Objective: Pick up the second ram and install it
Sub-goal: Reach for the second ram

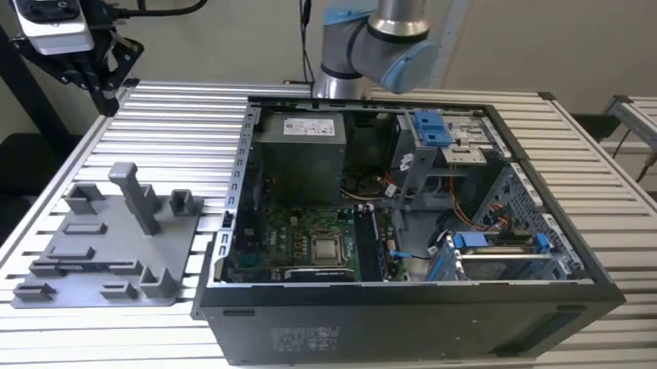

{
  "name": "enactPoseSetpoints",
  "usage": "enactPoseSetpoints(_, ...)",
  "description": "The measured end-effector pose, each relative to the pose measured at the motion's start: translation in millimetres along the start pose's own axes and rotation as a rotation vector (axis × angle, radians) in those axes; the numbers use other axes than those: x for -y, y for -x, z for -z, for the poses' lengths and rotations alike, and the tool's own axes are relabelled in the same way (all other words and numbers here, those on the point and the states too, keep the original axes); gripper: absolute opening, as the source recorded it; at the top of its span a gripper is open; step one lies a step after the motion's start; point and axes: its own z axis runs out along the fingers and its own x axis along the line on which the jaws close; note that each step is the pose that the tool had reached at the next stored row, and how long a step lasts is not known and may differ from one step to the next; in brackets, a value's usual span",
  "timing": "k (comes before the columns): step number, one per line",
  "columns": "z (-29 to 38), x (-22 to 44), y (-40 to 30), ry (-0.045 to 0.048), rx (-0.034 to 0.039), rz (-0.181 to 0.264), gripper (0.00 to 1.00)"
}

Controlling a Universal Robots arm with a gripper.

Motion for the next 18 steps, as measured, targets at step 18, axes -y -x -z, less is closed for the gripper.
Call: enactPoseSetpoints(18,-2.3,3.6,-54.4,0.0001,0.0,0.0,0.11)
